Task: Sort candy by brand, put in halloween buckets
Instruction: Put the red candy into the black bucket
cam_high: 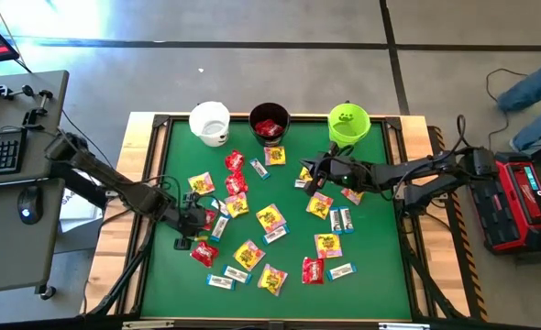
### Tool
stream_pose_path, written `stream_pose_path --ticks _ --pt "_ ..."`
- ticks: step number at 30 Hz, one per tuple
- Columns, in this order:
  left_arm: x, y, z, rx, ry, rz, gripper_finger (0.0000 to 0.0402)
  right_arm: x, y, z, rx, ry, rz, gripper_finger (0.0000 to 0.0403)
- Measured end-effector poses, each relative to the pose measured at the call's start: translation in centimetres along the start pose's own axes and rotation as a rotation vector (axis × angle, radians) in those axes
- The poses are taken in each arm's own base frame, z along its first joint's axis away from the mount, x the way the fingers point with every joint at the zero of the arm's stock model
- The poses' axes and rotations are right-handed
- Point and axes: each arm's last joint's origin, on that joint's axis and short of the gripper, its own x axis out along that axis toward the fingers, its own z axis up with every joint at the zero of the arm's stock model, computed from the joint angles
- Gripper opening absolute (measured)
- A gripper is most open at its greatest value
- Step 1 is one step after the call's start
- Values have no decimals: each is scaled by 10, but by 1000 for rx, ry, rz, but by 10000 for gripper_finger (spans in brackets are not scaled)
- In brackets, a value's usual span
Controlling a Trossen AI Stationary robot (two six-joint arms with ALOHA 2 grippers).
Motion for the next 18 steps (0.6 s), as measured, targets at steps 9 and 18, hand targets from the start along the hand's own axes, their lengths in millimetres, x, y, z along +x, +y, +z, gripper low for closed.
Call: stream_pose_path --ticks 9,18 --pt "14 -6 -2 43 171 158 113 0 0 0 -16 2 0 0" --pt "27 -8 -2 62 221 258 93 0 0 0 -28 2 0 0"
